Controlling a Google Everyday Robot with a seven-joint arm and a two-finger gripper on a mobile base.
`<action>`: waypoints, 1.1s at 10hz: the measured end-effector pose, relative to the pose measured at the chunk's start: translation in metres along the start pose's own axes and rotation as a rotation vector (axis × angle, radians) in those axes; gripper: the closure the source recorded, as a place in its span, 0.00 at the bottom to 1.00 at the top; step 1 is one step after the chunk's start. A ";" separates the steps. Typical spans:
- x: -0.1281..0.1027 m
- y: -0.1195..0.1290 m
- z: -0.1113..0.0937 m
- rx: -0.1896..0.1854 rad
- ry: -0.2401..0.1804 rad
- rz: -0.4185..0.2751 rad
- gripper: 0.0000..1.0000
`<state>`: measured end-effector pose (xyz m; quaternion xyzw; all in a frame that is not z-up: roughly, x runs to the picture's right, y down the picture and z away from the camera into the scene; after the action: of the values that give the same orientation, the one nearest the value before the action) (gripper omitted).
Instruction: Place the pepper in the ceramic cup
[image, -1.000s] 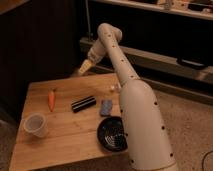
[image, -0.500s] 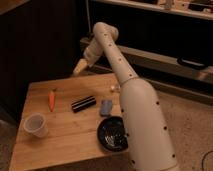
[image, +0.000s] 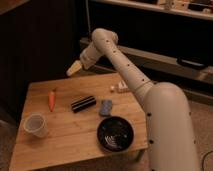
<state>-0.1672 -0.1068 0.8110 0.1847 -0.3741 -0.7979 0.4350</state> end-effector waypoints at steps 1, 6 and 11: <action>0.007 -0.007 0.009 0.001 -0.011 -0.011 0.20; 0.045 -0.041 0.048 -0.039 -0.114 -0.079 0.20; 0.053 -0.038 0.122 -0.033 -0.212 -0.089 0.20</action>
<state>-0.2930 -0.0845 0.8633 0.1084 -0.3965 -0.8374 0.3602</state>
